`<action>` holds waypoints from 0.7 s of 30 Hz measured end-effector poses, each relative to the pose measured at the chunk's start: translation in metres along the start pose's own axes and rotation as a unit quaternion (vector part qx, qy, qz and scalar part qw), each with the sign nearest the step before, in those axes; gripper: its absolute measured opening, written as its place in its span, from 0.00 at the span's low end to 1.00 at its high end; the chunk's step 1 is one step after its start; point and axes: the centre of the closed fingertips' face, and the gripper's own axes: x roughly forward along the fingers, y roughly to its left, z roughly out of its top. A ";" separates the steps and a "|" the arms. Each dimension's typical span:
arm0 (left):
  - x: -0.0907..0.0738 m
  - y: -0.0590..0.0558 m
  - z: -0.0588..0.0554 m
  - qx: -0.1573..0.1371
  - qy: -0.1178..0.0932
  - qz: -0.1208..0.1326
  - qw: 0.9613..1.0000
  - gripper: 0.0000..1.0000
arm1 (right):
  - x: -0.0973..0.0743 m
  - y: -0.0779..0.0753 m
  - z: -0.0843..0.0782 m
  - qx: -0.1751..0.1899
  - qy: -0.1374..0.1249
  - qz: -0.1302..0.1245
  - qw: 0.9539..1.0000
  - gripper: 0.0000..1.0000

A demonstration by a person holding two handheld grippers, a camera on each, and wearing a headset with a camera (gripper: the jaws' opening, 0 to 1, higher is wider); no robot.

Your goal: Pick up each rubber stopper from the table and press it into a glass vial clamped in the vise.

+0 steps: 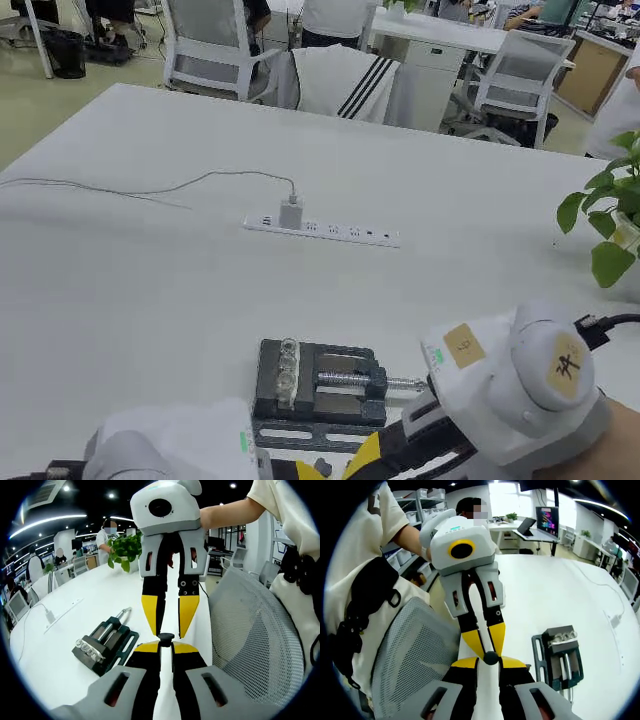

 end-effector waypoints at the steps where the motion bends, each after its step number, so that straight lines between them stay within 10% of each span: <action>1: 0.000 0.000 0.000 0.001 0.000 0.000 1.000 0.04 | 0.000 0.000 0.000 -0.001 0.000 0.000 1.000 0.11; 21: 0.001 0.001 0.003 -0.019 -0.011 0.001 1.000 0.04 | -0.003 -0.004 0.000 -0.006 0.004 -0.012 1.000 0.08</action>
